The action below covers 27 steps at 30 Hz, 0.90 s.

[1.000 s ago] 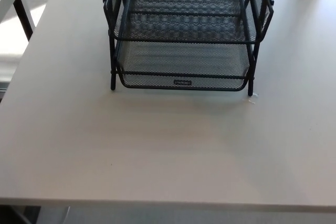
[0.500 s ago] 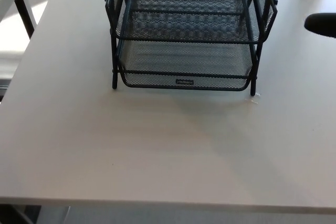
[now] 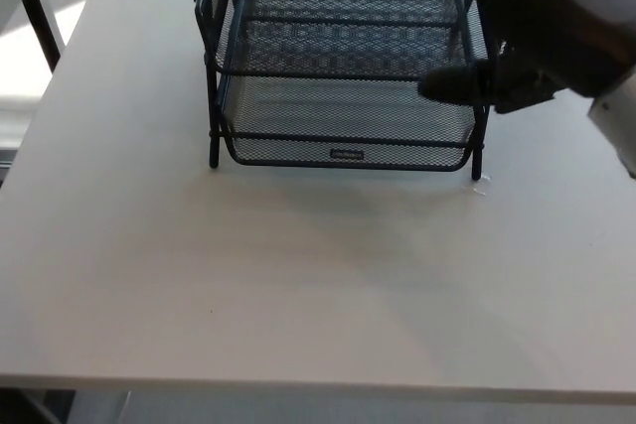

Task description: The robot uses its right hand to grab the drawer kept on the middle of the desk and pull it out towards the robot

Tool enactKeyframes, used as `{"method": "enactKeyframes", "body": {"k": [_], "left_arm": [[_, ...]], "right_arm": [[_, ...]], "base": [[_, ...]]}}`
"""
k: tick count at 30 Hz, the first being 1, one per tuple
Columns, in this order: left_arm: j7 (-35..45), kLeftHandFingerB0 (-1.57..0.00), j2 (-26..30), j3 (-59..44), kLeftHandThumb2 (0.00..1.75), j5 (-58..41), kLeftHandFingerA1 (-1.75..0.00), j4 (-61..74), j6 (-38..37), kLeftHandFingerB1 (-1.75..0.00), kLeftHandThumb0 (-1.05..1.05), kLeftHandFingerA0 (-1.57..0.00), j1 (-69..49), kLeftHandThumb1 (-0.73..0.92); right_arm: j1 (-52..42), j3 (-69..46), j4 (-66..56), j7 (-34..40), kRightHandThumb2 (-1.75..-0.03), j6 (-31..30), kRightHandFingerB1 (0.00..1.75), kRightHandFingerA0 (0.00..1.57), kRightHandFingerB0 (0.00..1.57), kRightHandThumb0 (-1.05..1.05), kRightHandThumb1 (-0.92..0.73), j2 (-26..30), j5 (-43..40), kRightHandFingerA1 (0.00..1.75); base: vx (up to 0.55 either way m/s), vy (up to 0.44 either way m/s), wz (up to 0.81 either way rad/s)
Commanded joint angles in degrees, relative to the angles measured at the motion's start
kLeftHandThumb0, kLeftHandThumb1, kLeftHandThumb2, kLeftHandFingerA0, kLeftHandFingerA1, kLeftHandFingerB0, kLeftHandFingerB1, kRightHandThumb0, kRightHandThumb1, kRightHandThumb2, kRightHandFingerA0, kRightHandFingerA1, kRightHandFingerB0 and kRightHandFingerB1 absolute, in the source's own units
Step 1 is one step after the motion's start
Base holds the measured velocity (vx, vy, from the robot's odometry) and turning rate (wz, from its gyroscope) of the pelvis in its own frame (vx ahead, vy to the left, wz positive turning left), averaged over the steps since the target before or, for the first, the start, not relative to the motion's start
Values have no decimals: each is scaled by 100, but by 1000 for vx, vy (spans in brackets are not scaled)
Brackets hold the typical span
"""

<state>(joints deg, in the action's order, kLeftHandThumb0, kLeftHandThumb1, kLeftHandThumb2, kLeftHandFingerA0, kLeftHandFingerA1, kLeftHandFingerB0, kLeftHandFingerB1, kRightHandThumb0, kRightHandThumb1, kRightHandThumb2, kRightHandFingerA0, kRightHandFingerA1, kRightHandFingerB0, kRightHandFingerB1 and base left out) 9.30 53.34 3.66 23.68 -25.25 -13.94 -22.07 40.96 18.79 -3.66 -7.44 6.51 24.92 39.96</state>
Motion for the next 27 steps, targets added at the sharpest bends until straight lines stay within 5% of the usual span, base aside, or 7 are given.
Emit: {"method": "enactKeyframes", "body": {"k": [1,11,15,21,22,23,27], "left_arm": [[20,-66,14,-58,59,44,-91,-6,12,-66,-32,-64,-19,66],[89,-65,-83,-77,58,-51,-90,-116,50,-64,-34,-64,76,64],[24,-66,-85,-129,59,-30,-93,-83,-33,-67,-34,-64,-24,64],[-17,-67,-151,-156,58,-10,-88,-126,-34,-65,-35,-65,-79,64],[-12,-65,-146,-181,58,-13,-90,-60,-4,-67,-36,-63,-120,65],[-35,-65,-149,-193,58,-2,-90,-42,-7,-66,-36,-63,-140,64],[-34,-66,-158,-275,58,-36,-89,128,-9,-66,-34,-64,-331,64]], "right_arm": [[78,239,433,252,-61,388,36,18,23,-85,-65,-271,121,55],[-87,470,728,395,-60,342,36,15,19,-83,-63,-562,409,53],[-8,537,1009,743,-80,315,44,15,16,-85,-48,-643,702,57],[84,624,1380,1079,-57,49,37,6,16,-80,-55,-756,1123,50],[114,652,1577,1318,-87,83,50,4,0,-39,-20,-791,1187,55],[152,691,1766,1579,-81,51,46,6,12,-75,-41,-830,1315,54],[203,757,2302,2453,-75,-2,45,13,19,-68,-37,-959,1592,57]], "base": [[0,0,0],[0,0,0],[0,0,0],[0,0,0],[0,0,0],[0,0,0],[0,0,0]]}}
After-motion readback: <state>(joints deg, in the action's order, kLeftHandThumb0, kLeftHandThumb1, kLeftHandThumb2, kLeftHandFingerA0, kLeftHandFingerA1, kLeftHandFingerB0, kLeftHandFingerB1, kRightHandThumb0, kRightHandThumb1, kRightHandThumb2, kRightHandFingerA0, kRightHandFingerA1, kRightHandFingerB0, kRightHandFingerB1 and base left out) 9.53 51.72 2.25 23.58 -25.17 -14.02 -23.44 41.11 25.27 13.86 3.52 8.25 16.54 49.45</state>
